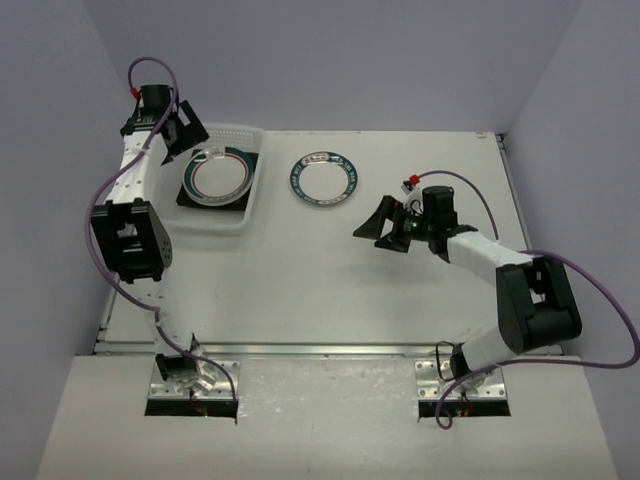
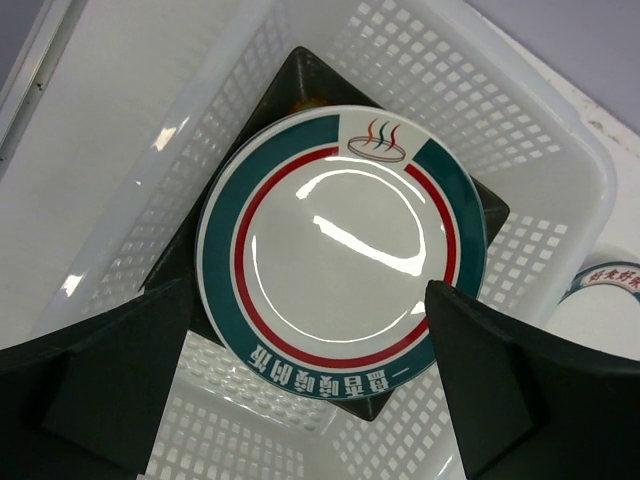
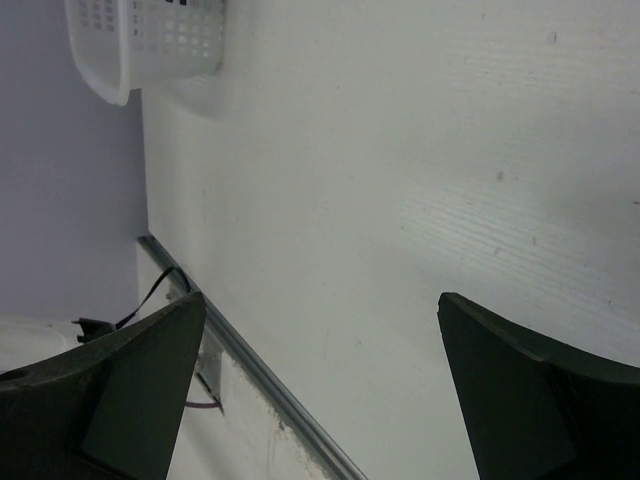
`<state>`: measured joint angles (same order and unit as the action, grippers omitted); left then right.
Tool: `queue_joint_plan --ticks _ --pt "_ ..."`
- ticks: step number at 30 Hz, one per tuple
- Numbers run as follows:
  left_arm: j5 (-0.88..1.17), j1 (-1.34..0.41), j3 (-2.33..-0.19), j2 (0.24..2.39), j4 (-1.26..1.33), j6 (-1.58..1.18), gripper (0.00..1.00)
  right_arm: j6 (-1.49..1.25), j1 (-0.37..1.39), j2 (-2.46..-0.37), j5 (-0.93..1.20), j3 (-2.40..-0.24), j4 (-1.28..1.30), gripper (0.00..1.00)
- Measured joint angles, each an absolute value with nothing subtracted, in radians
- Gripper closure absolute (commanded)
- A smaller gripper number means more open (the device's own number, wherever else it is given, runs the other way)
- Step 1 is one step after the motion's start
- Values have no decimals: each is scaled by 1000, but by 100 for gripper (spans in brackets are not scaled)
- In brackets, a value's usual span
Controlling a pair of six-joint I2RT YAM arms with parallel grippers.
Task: Place the plates into the plastic bin on the countertop
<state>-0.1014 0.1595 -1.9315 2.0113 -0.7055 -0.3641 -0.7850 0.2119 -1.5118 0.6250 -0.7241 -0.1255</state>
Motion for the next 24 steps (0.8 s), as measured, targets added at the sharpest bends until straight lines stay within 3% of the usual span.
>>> queue_joint_plan --ticks 7,14,19,20,24 --pt "-233 65 -1861 1903 -786 -345 0 -812 212 -1780 540 -999 -115 3" --pt "-285 -129 -1477 1359 -629 -334 0 -987 207 -2183 515 -1290 -209 21" --pt "-291 -94 -1249 1053 -491 -326 0 -1061 203 -2304 473 -1440 -221 47" --pt "-287 -92 -1233 1027 -475 -325 0 -1078 200 -2332 473 -1475 -221 60" --pt "-232 -92 -1216 1022 -398 -322 0 -1148 190 -2402 477 -1529 -238 96"
